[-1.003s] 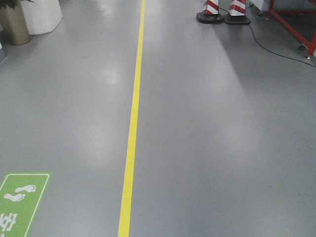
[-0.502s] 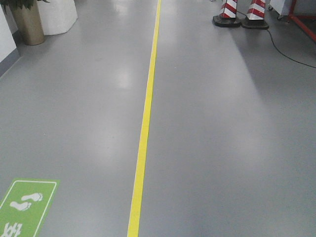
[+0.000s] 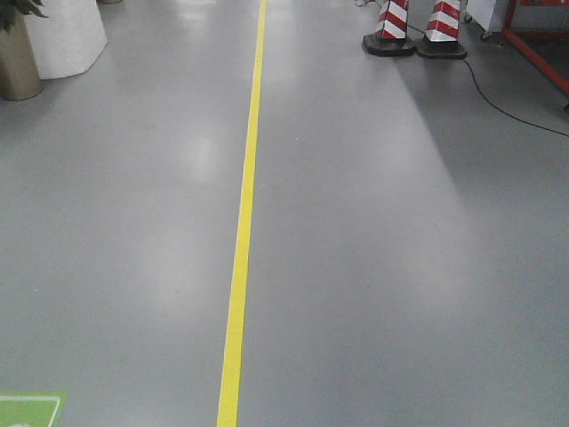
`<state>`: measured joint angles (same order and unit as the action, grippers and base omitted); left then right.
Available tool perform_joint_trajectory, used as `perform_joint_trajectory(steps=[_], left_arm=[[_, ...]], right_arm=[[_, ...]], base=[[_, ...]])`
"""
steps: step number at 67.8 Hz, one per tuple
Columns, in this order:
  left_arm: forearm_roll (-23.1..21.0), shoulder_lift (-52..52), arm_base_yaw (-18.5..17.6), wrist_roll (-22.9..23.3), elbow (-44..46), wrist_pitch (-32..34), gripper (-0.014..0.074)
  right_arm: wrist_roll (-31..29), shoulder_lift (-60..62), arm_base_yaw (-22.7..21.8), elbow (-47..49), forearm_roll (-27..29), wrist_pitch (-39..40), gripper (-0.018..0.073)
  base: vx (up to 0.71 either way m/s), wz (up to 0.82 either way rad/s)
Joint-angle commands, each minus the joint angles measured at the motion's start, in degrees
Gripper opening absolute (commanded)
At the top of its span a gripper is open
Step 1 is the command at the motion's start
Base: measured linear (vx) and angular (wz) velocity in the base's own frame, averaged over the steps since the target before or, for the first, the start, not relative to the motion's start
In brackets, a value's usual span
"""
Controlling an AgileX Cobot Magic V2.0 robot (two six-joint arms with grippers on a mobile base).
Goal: Move and align brake pads A on conveyor
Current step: 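Drive the base to the conveyor holding pads in both grippers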
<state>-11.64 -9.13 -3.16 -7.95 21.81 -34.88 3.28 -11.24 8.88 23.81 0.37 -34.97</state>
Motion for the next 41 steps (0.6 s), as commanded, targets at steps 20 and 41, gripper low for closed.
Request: perform_joint_trajectory(steps=[20, 41], left_arm=[[-0.9, -0.7, -0.2, 0.0, 1.7, 5.6, -0.0006], [-0.9, -0.7, -0.2, 0.0, 1.7, 5.5, -0.0006]], right_arm=[[-0.4, -0.6, -0.3, 1.8, -0.4, 5.7, -0.0007], [-0.4, -0.6, -0.3, 1.8, -0.4, 5.7, -0.0007]], base=[[0.58, -0.07], [0.65, 0.00]])
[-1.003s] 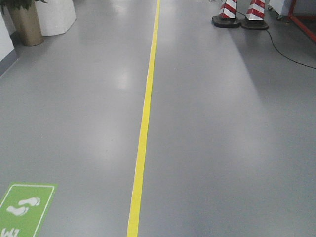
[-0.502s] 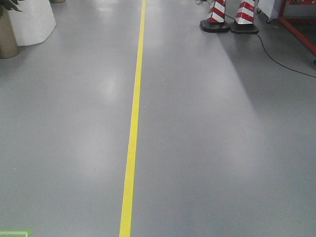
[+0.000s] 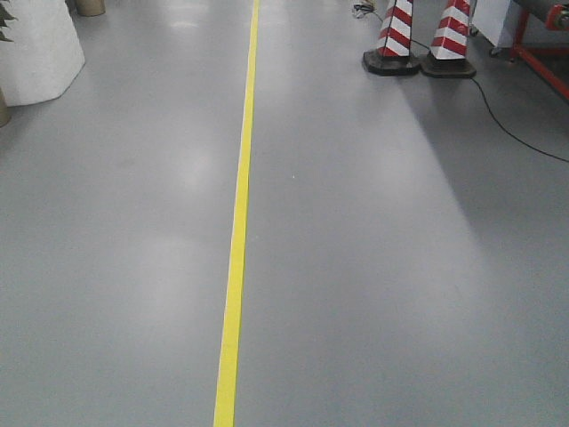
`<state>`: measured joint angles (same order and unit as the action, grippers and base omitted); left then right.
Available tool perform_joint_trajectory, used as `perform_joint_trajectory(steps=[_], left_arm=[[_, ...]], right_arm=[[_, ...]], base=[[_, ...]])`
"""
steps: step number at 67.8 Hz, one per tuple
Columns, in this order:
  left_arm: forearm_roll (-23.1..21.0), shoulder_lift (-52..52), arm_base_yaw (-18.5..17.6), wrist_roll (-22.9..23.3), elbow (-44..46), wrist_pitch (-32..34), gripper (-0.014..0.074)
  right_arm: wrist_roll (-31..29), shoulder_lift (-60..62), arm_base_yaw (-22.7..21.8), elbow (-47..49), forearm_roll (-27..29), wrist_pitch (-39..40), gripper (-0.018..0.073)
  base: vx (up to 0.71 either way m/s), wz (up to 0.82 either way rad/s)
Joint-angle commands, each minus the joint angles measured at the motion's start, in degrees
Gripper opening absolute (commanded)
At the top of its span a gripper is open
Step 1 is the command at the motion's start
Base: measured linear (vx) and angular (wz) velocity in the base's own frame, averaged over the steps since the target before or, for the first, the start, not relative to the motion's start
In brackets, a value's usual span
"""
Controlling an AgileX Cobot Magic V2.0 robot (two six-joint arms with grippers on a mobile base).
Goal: Move and align brake pads A on conveyor
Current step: 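Drive the base to the conveyor holding pads in both grippers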
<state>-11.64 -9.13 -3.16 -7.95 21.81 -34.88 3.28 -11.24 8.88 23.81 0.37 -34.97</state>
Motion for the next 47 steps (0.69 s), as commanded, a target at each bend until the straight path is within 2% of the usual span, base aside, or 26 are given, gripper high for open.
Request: perform_joint_trajectory(steps=[1, 47], left_arm=[[-0.9, -0.7, -0.2, 0.0, 1.7, 5.5, -0.0006], [-0.9, -0.7, -0.2, 0.0, 1.7, 5.5, -0.0006]], right_arm=[[-0.4, -0.6, -0.3, 1.8, -0.4, 5.7, -0.0007], [-0.4, -0.6, -0.3, 1.8, -0.4, 5.7, -0.0007]], base=[[0.67, 0.05], [0.66, 0.01]])
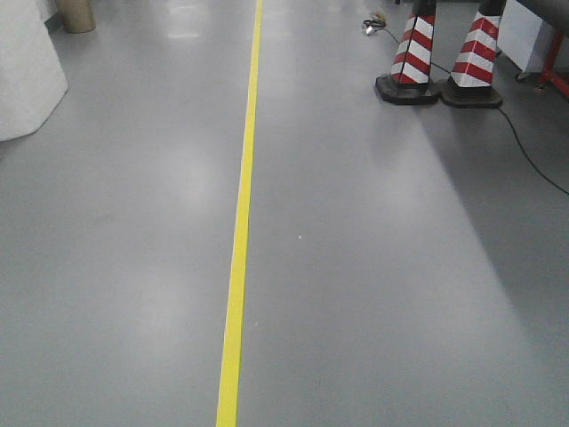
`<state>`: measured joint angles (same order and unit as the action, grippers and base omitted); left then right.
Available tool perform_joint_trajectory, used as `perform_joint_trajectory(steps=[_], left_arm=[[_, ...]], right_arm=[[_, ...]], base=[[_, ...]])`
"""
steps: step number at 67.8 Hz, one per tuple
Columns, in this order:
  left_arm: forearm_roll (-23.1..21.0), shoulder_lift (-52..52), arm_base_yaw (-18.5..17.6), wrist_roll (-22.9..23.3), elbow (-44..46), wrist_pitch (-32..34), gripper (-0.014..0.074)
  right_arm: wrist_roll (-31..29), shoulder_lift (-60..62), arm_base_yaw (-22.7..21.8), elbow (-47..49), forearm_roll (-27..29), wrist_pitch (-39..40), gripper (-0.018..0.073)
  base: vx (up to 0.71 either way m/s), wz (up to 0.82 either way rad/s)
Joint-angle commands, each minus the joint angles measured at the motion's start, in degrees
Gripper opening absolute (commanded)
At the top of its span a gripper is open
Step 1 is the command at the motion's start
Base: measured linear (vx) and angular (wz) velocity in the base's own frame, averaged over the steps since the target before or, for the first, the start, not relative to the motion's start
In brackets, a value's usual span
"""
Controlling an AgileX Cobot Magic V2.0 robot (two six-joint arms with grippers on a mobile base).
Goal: Move and align brake pads A on conveyor
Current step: 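Drive the base to the conveyor holding pads in both grippers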
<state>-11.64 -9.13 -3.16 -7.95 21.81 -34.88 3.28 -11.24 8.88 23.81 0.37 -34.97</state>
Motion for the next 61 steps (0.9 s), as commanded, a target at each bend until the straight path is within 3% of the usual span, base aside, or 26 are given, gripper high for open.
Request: perform_joint_trajectory(steps=[1, 61], left_arm=[[-0.9, -0.7, -0.2, 0.0, 1.7, 5.5, -0.0006], [-0.9, -0.7, -0.2, 0.0, 1.7, 5.5, -0.0006]], right_arm=[[-0.4, -0.6, -0.3, 1.8, -0.4, 5.7, -0.0007], [-0.4, -0.6, -0.3, 1.8, -0.4, 5.7, -0.0007]], base=[[0.69, -0.09], [0.73, 0.00]])
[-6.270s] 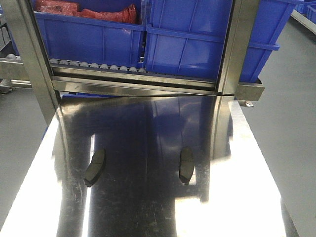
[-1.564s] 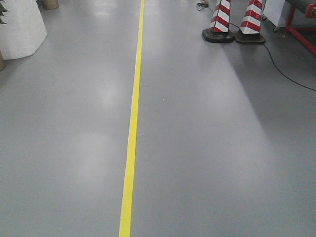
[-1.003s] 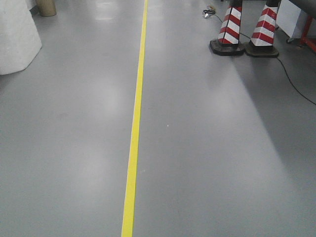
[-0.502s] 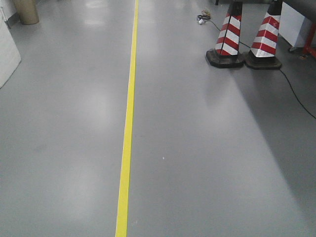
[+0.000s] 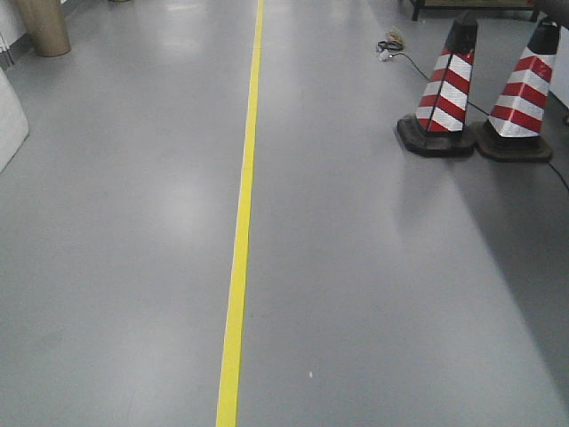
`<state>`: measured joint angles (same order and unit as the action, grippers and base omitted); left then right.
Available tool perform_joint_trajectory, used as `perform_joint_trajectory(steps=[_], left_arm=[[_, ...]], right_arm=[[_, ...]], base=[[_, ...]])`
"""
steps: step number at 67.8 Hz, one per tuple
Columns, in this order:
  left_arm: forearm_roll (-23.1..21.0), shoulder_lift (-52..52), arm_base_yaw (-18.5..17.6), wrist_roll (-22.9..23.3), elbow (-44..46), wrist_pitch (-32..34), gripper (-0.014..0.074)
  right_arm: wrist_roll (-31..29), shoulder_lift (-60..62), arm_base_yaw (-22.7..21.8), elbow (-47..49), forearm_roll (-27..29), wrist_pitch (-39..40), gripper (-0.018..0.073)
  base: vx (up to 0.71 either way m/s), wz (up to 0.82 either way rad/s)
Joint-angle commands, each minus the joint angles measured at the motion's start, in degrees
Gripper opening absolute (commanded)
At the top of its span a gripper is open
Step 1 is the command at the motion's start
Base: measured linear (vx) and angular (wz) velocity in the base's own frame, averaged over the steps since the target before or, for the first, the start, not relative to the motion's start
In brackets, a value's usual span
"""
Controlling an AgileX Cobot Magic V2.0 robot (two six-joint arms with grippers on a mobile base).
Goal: Move and align brake pads A on conveyor
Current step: 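Drive the base to the conveyor holding pads in both grippers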
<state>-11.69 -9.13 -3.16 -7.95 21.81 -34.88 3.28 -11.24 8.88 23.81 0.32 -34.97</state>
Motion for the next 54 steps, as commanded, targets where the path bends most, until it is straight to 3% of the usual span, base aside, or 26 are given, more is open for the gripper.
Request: perform_joint_trajectory(steps=[1, 54], left_arm=[[-0.9, -0.7, -0.2, 0.0, 1.7, 5.5, -0.0006], [-0.9, -0.7, -0.2, 0.0, 1.7, 5.5, -0.0006]], right_arm=[[-0.4, -0.6, -0.3, 1.8, -0.3, 5.7, -0.0007], [-0.4, -0.6, -0.3, 1.8, -0.3, 5.7, -0.0007]], base=[[0.74, 0.05], [0.74, -0.04]])
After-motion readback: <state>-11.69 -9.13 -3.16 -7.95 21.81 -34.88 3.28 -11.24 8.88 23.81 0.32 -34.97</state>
